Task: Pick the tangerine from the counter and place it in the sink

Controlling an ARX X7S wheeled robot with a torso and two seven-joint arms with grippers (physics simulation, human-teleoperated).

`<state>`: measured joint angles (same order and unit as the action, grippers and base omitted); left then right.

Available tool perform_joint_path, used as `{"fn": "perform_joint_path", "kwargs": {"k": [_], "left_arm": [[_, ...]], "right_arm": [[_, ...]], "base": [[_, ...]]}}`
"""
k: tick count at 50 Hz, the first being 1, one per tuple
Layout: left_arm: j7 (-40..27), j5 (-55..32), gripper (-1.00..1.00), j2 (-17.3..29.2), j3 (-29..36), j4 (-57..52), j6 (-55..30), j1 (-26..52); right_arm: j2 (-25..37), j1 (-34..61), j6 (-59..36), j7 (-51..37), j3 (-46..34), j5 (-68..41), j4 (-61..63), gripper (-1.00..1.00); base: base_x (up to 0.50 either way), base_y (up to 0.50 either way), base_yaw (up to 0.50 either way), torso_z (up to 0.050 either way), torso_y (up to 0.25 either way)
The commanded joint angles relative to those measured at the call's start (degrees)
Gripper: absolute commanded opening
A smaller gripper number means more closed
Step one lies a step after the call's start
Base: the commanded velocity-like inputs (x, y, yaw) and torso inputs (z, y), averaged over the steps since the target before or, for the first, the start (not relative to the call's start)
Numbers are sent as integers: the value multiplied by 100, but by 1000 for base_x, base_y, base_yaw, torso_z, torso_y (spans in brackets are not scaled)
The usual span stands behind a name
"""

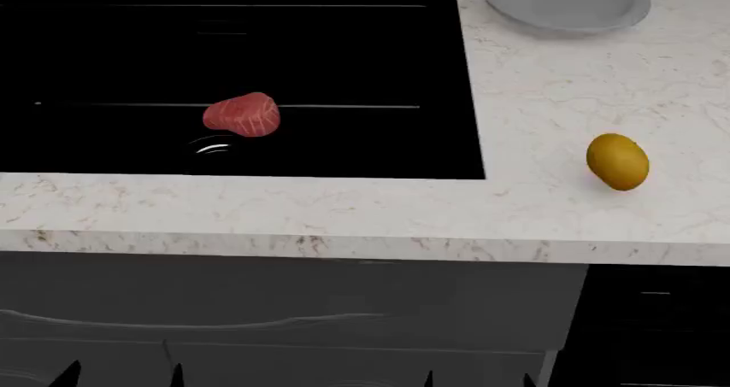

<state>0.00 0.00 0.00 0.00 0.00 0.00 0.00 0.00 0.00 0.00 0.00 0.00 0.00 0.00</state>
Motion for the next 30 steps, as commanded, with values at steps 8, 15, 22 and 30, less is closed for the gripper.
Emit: {"fn": "perform_joint_path", "kwargs": {"k": [8, 15, 22, 30], "left_arm": [[-236, -244, 100, 221, 234, 32, 20, -20], [-339, -323, 100, 304, 323, -43, -5, -50], [-395, -402, 100, 374, 395, -39, -21, -58], [-488, -446, 100, 426, 458, -8, -8, -36]], "right_arm": [[191, -40, 8, -243, -257, -185, 88, 100], [284, -57, 16, -345, -372, -259, 110, 100], [351, -48, -20, -436, -463, -298, 132, 100], [420, -49, -1, -505, -536, -356, 112, 100]], "base": [[0, 0, 0, 0, 0], [0, 0, 0, 0, 0], [0, 0, 0, 0, 0], [0, 0, 0, 0, 0]]}}
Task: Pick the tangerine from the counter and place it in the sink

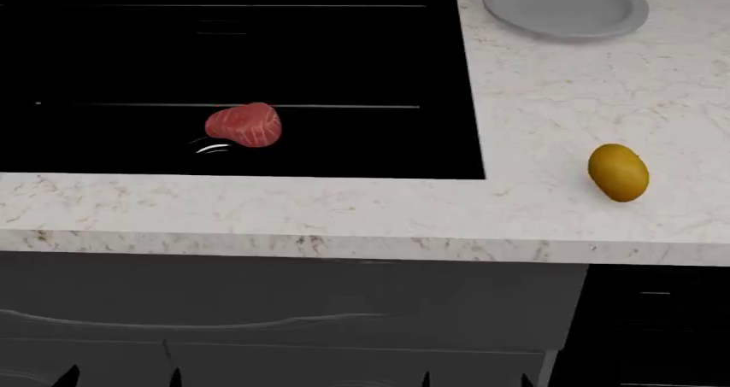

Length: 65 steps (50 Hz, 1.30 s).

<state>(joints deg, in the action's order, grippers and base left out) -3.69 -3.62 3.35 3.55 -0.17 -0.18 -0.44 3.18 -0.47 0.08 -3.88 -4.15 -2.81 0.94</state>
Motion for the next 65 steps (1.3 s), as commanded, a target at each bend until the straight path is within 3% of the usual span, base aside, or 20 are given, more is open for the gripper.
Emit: {"fn": "perform_joint_path", "kwargs": {"k": [1, 45, 65], "left_arm": [[-132, -85, 100, 100, 109, 9, 4, 10], [-565, -14, 100, 593, 263, -1501, -315, 269], [-702, -49, 100, 778, 187, -2017, -1619, 956]], "right_arm": [[113, -7, -6, -131, -126, -77, 34, 100], [636, 111, -925, -596, -170, -85, 2226, 100], [960, 643, -2188, -560, -125, -272, 2877, 100]], "base": [[0, 0, 0, 0, 0], [0, 0, 0, 0, 0], [0, 0, 0, 0, 0]]}}
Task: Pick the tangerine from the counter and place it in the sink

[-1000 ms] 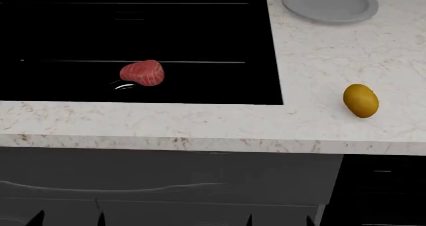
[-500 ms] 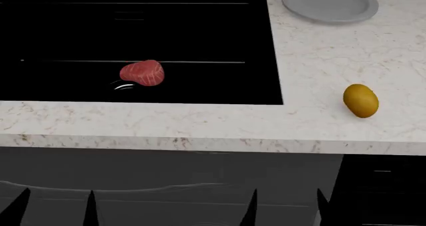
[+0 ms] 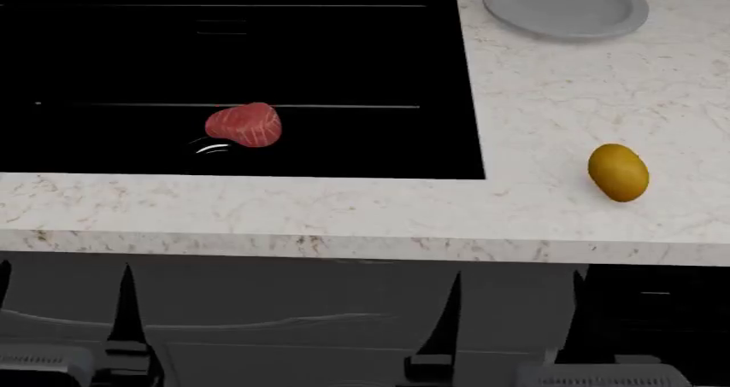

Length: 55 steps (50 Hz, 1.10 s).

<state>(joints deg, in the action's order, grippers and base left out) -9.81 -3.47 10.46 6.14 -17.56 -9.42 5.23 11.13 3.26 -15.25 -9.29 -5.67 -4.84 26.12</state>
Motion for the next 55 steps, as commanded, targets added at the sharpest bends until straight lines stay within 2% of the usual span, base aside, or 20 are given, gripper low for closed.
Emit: {"fn": "perform_joint_path", "kwargs": {"k": [1, 14, 20, 25, 35, 43, 55], "left_arm": [[-124, -84, 100, 57, -108, -307, -811, 447], [-162, -298, 100, 249, -371, -613, -1943, 943], [-143, -540, 100, 397, -603, -1118, -2880, 1248], [-109, -674, 100, 583, -756, -1360, -3527, 1565], [-51, -920, 100, 726, -908, -1569, -4300, 2094], [-49, -970, 100, 759, -898, -1712, -4412, 2116], [-74, -1023, 100, 746, -942, -1792, -4419, 2067]], "right_arm": [[182, 309, -723, -21, 10, -56, 376, 100], [320, 807, -1830, -92, 225, -282, 978, 100], [419, 1271, -2708, -307, 341, -256, 1336, 100], [509, 1645, -3511, -112, 609, -678, 1681, 100], [612, 2415, -4730, 55, 947, -1168, 1927, 100], [678, 2662, -5172, 111, 1030, -1356, 2139, 100], [664, 2567, -5070, 116, 1095, -1412, 2216, 100]], "base": [[0, 0, 0, 0, 0], [0, 0, 0, 0, 0], [0, 0, 0, 0, 0], [0, 0, 0, 0, 0], [0, 0, 0, 0, 0], [0, 0, 0, 0, 0], [80, 24, 0, 0, 0]]}}
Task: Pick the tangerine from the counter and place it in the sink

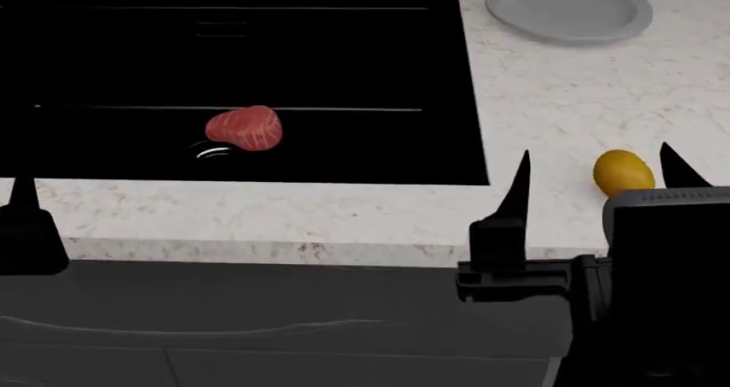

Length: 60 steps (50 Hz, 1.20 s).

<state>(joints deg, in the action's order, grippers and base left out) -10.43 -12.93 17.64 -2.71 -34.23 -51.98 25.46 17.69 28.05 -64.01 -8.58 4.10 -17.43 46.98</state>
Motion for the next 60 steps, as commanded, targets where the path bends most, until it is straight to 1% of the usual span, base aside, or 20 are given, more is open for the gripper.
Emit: {"fn": "perform_joint_path", "kwargs": {"k": [1, 30, 60], "left_arm": [[-12, -82, 100, 29, -58, -129, -163, 42], [-65, -143, 100, 41, -33, -162, -150, 10], [-100, -218, 100, 62, -27, -150, -127, 35]], "right_arm": [[10, 87, -197, 38, 125, -153, 137, 100], [-44, 52, -89, 108, 322, -387, 221, 100], [-38, 50, -132, 68, 451, -588, 332, 100]], "base": [[219, 59, 0, 0, 0], [286, 94, 0, 0, 0], [389, 3, 0, 0, 1]]}}
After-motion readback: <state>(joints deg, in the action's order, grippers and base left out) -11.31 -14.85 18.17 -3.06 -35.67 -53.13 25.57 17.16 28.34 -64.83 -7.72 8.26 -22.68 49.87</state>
